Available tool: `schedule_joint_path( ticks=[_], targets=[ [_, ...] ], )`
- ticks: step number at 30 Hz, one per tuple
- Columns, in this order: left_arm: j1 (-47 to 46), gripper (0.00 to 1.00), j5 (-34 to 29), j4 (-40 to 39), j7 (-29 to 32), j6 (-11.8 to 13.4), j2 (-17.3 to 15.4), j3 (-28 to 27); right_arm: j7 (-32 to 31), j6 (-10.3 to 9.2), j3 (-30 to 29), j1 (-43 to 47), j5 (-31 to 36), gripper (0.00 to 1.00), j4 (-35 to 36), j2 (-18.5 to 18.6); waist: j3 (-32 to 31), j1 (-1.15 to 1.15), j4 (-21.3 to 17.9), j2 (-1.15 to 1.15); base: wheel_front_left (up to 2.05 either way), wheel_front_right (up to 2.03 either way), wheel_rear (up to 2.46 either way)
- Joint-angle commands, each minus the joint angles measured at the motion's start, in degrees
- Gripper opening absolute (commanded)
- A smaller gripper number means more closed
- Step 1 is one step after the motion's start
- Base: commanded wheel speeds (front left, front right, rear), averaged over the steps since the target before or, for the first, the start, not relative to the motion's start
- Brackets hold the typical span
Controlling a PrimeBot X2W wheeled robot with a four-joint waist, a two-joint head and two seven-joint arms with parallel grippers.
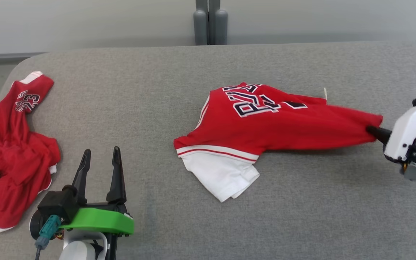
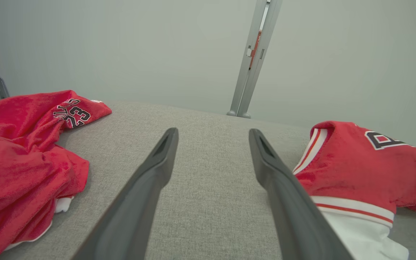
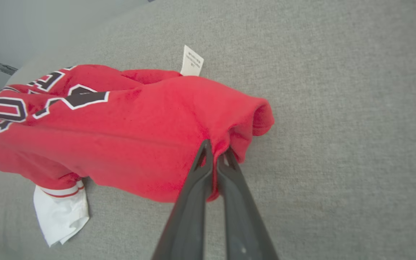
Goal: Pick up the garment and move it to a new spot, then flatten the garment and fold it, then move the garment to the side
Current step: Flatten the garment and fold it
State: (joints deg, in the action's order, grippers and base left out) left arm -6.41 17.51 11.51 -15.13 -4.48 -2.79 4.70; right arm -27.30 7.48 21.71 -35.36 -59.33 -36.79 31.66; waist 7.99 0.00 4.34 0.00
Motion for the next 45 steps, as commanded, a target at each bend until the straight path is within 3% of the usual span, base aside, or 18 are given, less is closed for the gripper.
schedule_joint_path(
  ticks=[1, 9, 12, 14, 23, 29, 33, 36, 40, 45],
  targets=[
    [0.7, 1.00, -0.1, 0.1, 0.0, 0.1, -0.2, -0.1, -2.3, 0.02, 0.3, 2.0, 0.0, 0.00, 0.7, 1.4, -2.5, 0.00, -2.9, 0.00, 0.00, 0.00, 0.00],
    [0.3, 1.00, -0.6, 0.4, 0.0, -0.3, -0.2, 0.4, -16.2, 0.02, 1.3, 8.6, 2.8, 0.00, 3.6, 6.2, -2.1, 0.00, -4.3, 0.00, 0.00, 0.00, 0.00],
    [-0.1, 1.00, -0.8, 0.6, 0.0, -0.4, -0.2, 0.4, -17.3, 0.02, 0.7, 9.3, 5.6, 0.00, 3.6, 6.0, -1.7, 0.00, -4.1, 0.00, 0.00, 0.00, 0.00],
    [-0.3, 1.00, -0.9, 1.0, 0.0, -0.6, -0.2, 0.6, -16.6, 0.02, -0.1, 9.9, 6.9, 1.00, 3.1, 4.9, -1.8, 0.00, -3.7, 0.00, 0.00, 0.00, 0.00],
    [1.6, 1.00, -1.5, 2.1, 0.0, -0.9, -0.2, -0.3, -10.2, 0.02, -9.3, 13.6, 9.7, 1.00, 8.6, 3.5, -5.2, 0.00, -2.2, 0.00, 0.00, 0.00, 0.00],
    [2.5, 1.00, -0.9, 1.9, 0.0, -0.8, -0.2, -0.6, -2.9, 0.02, -19.6, 19.3, 12.8, 1.00, 22.4, 1.8, -6.2, 0.00, -1.5, 0.00, 0.00, 0.00, 0.00],
    [2.5, 1.00, -0.9, 1.6, 0.0, -0.7, -0.2, -1.2, 5.5, 0.02, -25.3, 23.4, 20.6, 1.00, 31.3, -2.6, -6.1, 0.00, -1.0, 0.00, 0.00, 0.00, 0.00],
    [2.3, 1.00, -1.0, 1.4, 0.0, -0.8, -0.2, -1.6, 13.3, 0.02, -28.0, 25.8, 27.4, 1.00, 34.9, -9.4, -5.9, 0.00, -0.6, 0.00, 0.00, 0.00, 0.00],
    [2.2, 1.00, -0.6, 1.6, 0.0, -1.1, -0.2, -1.1, 22.0, 0.02, -28.3, 29.6, 33.8, 1.00, 34.2, -16.7, -5.7, 0.00, -0.2, 0.00, 0.00, 0.00, 0.00],
    [1.7, 1.00, -0.3, 3.2, 0.0, -1.5, -0.3, 0.4, 29.9, 0.02, -28.4, 31.8, 37.6, 1.00, 31.5, -21.5, -5.3, 0.00, -0.6, 0.00, 0.00, 0.00, 0.00]
  ],
)
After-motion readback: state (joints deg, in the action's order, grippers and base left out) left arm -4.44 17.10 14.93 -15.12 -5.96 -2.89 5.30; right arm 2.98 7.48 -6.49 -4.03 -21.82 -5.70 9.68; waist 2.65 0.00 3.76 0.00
